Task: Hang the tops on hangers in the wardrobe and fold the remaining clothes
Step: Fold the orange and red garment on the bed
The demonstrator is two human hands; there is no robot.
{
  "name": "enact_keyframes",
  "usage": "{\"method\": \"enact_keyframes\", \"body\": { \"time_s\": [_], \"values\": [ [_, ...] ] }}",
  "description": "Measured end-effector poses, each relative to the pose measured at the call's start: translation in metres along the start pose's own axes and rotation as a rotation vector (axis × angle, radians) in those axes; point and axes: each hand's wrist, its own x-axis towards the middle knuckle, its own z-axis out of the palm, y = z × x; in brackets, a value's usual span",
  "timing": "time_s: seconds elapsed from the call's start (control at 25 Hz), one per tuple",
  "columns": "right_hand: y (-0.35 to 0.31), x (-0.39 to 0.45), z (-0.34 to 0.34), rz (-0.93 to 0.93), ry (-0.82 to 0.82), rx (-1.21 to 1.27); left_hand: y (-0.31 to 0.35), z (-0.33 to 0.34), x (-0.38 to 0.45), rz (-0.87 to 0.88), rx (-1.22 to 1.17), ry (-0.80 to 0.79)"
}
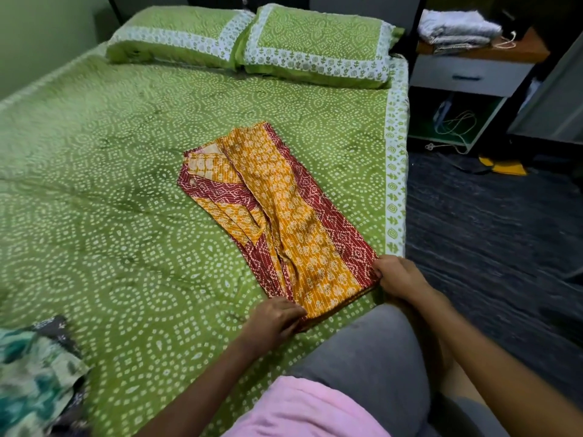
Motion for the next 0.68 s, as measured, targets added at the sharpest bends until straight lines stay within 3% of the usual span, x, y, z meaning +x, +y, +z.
{"method": "enact_keyframes", "body": {
  "time_s": [0.08, 0.12, 0.24, 0.32, 0.56, 0.6, 0.68],
  "values": [
    [-0.027, 0.006, -0.01, 0.038, -0.019, -0.086, 0.002, -0.001, 0.002, -0.075, -0.089, -0.001],
    [-0.045, 0.009, -0.016, 0.032, 0.002, -0.025, 0.004, -0.003, 0.004, -0.223, -0.21, 0.034],
    [-0.112, 0.015, -0.018, -0.105, -0.029, 0.577, -0.002, -0.004, 0.011, -0.8, -0.496, 0.368],
    [-0.151, 0.023, -0.009, -0.172, -0.043, 0.75, -0.013, -0.005, 0.018, -1.034, -0.54, 0.418],
    [-0.182, 0.058, 0.027, 0.067, 0.143, 0.512, -0.028, -0.022, 0.029, -1.154, -0.687, 0.333],
    [-0.181, 0.059, 0.03, 0.108, 0.165, 0.58, -0.032, -0.023, 0.03, -1.183, -0.734, 0.366],
    [-0.173, 0.061, 0.03, 0.273, 0.183, 0.968, -0.039, -0.027, 0.032, -1.26, -0.827, 0.458]
  ]
}}
